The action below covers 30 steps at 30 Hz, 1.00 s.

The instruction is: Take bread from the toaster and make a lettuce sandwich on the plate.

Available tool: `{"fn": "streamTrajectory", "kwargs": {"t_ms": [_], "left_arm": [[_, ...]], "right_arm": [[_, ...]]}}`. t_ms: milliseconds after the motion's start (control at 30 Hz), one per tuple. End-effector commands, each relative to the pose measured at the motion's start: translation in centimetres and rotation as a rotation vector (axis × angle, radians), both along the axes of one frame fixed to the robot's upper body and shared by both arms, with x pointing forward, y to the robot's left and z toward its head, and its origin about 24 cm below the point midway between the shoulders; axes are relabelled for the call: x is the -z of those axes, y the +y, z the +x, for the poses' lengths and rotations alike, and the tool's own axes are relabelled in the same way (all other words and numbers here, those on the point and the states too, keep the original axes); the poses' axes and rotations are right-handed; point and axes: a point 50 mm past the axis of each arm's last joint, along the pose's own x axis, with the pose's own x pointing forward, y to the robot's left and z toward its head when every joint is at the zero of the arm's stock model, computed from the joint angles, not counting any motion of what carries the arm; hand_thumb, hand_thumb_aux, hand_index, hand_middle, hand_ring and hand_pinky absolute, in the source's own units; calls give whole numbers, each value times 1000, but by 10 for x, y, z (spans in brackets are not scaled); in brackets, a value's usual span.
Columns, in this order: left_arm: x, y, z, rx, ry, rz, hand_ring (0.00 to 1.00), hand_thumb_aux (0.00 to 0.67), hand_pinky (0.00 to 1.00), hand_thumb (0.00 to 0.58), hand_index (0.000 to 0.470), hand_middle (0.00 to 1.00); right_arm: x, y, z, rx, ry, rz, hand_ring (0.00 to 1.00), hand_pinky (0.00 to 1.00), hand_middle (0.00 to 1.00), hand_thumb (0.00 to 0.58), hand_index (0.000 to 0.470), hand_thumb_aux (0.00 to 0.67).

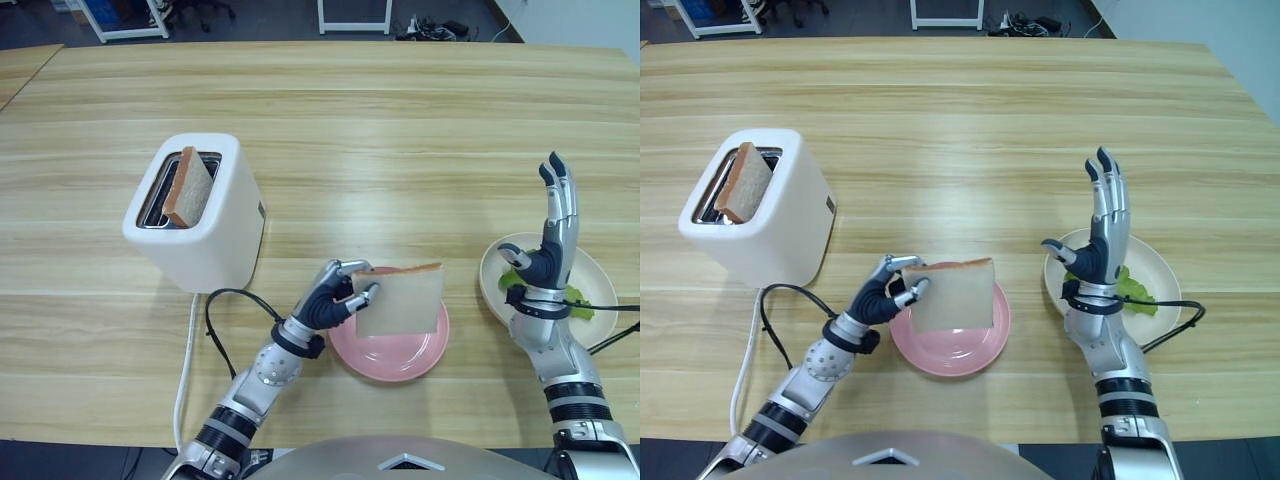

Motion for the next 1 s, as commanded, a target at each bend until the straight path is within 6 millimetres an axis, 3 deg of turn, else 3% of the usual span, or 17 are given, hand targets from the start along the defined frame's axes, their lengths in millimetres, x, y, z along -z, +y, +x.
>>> {"fn": "streamTrajectory", "kwargs": {"t_ms": [33, 200, 300, 367, 400, 433, 467, 600, 867, 900, 933, 967, 1000], "left_arm": [[16, 18, 0, -81, -38, 221, 1000, 670, 1000, 580, 470, 1000], [19, 35, -10, -63, -74, 389, 1000, 670, 1000, 580, 470, 1000], [26, 40, -18, -15, -43, 485, 988, 670, 988, 580, 470, 988], [26, 43, -16, -32, -55, 523, 796, 670, 796, 580, 470, 796], [25, 44, -14, -47, -67, 533, 467, 271, 467, 374, 190, 467], [23, 45, -12, -55, -84, 548, 125, 3, 125, 5, 2, 125], [22, 45, -10, -62, -96, 555, 0, 0, 0, 0, 0, 0], [19, 47, -7, -78, -132, 581, 0, 0, 0, 0, 0, 0], [6, 51, 1, -144, -219, 566, 0, 0, 0, 0, 0, 0], [3, 51, 2, -152, -241, 548, 0, 0, 0, 0, 0, 0], [0, 50, 2, -161, -258, 527, 0, 0, 0, 0, 0, 0], [-3, 50, 3, -170, -275, 507, 0, 0, 0, 0, 0, 0], [-5, 49, 3, -177, -287, 490, 0, 0, 0, 0, 0, 0]], "right_arm": [[-1, -43, -11, 179, 33, -117, 0, 0, 0, 0, 0, 0], [1, -107, -36, 462, 167, -397, 0, 0, 0, 0, 0, 0], [3, -135, -49, 569, 284, -555, 0, 0, 0, 0, 0, 0], [8, -142, -53, 590, 383, -679, 0, 0, 0, 0, 0, 0], [12, -143, -55, 579, 439, -717, 0, 0, 0, 0, 0, 0], [18, -144, -58, 555, 509, -744, 0, 0, 0, 0, 0, 0], [24, -143, -60, 527, 579, -757, 0, 0, 0, 0, 0, 0], [41, -137, -63, 442, 753, -773, 0, 0, 0, 0, 0, 0], [53, -121, -56, 343, 808, -754, 0, 0, 0, 0, 0, 0], [55, -122, -54, 350, 809, -754, 0, 0, 0, 368, 186, 265], [55, -124, -51, 360, 802, -755, 0, 0, 0, 493, 288, 410], [55, -126, -48, 373, 793, -758, 0, 0, 0, 542, 350, 499], [55, -127, -46, 382, 779, -762, 0, 0, 0, 580, 470, 670]]}}
